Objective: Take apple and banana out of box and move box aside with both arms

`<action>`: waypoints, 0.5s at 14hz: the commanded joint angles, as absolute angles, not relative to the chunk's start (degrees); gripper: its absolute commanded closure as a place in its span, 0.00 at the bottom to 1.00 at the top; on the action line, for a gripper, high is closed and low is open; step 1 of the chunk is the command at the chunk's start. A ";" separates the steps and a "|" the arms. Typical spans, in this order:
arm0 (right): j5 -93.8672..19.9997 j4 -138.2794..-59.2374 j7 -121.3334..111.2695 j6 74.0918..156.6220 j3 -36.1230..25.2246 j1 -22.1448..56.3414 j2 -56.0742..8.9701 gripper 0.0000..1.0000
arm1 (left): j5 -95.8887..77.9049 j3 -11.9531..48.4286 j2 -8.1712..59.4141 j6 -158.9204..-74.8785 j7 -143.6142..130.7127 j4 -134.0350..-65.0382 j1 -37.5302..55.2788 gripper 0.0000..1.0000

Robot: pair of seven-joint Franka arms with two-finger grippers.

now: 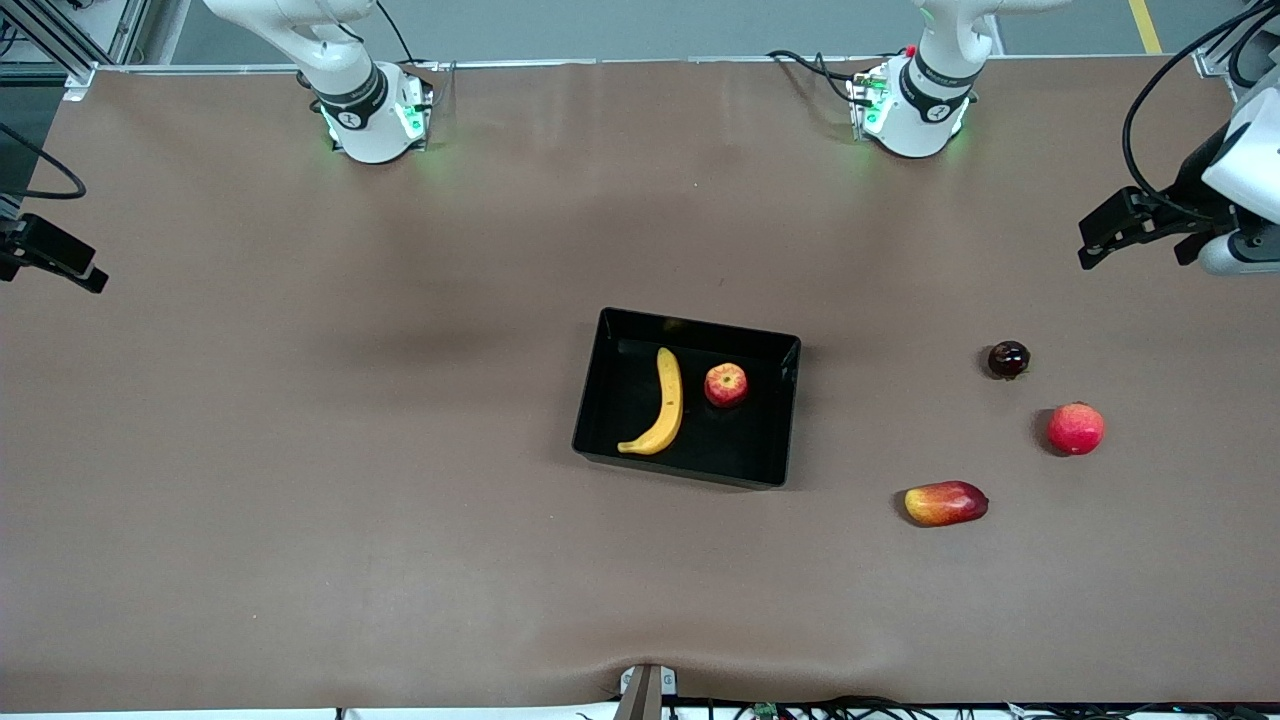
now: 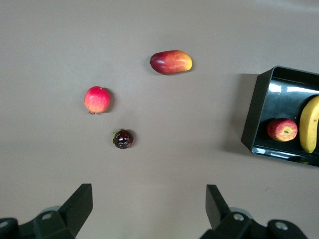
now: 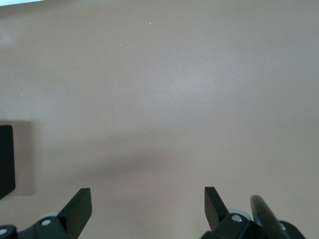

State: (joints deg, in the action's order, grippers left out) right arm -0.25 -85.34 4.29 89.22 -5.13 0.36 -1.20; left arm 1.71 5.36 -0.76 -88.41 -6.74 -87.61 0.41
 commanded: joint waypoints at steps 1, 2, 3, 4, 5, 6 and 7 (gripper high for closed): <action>-1.14 -84.55 4.92 88.86 -5.27 0.44 -1.32 0.00 | 2.11 5.71 -1.06 -86.92 -5.89 -86.66 0.00 0.00; -1.14 -84.55 4.92 88.86 -5.27 0.35 -1.32 0.00 | 2.81 5.71 -0.97 -86.84 -6.06 -86.49 0.09 0.00; -1.14 -84.55 4.92 88.86 -5.27 0.44 -1.32 0.00 | 3.60 5.71 -0.53 -86.84 -5.98 -86.14 0.44 0.00; -1.14 -84.55 4.92 88.86 -5.36 0.44 -1.32 0.00 | 4.21 5.80 -0.01 -86.92 -5.89 -85.78 0.70 0.00; -1.14 -84.55 4.92 88.86 -5.27 0.44 -1.32 0.00 | 3.78 6.15 1.65 -86.92 -5.63 -85.78 0.70 0.00; -1.14 -84.55 4.92 88.86 -5.27 0.44 -1.32 0.00 | 3.34 7.28 3.06 -87.01 -6.23 -85.96 0.79 0.00; -1.14 -84.55 4.92 88.86 -5.27 0.44 -1.32 0.00 | 3.51 9.30 4.82 -87.45 -7.02 -85.87 0.79 0.00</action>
State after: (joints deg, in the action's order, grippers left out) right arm -0.25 -85.33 4.29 89.22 -5.13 0.36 -1.20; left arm 2.67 6.65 1.03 -87.85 -6.71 -87.39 0.52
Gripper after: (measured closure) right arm 0.000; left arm 0.000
